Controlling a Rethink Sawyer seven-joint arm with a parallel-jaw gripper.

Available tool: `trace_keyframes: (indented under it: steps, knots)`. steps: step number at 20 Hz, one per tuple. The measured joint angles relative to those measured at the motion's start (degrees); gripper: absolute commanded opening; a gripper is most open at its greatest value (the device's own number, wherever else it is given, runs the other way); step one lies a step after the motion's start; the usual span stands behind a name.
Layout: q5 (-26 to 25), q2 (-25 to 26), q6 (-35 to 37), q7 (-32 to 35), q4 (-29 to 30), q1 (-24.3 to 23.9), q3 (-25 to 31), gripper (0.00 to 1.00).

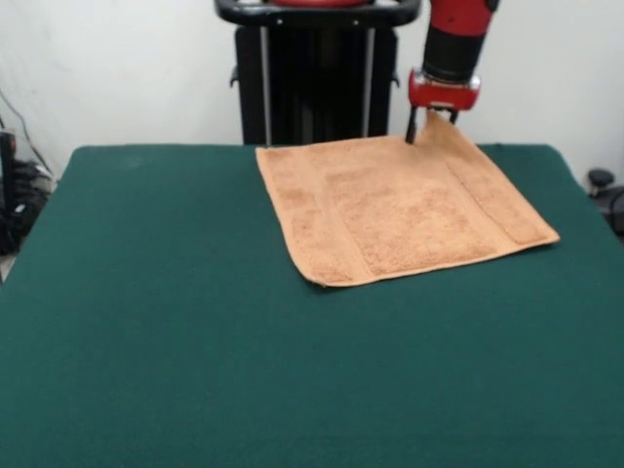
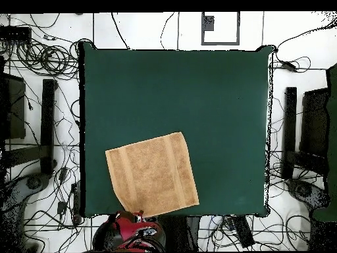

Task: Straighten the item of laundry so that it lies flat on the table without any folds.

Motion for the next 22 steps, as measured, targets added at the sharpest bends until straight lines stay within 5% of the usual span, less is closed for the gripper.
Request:
trace_keyframes:
  steps: [22]
  knots:
    - [0.1, -6.0, 15.5, 0.0, -3.6, -10.8, 5.7, 1.00]
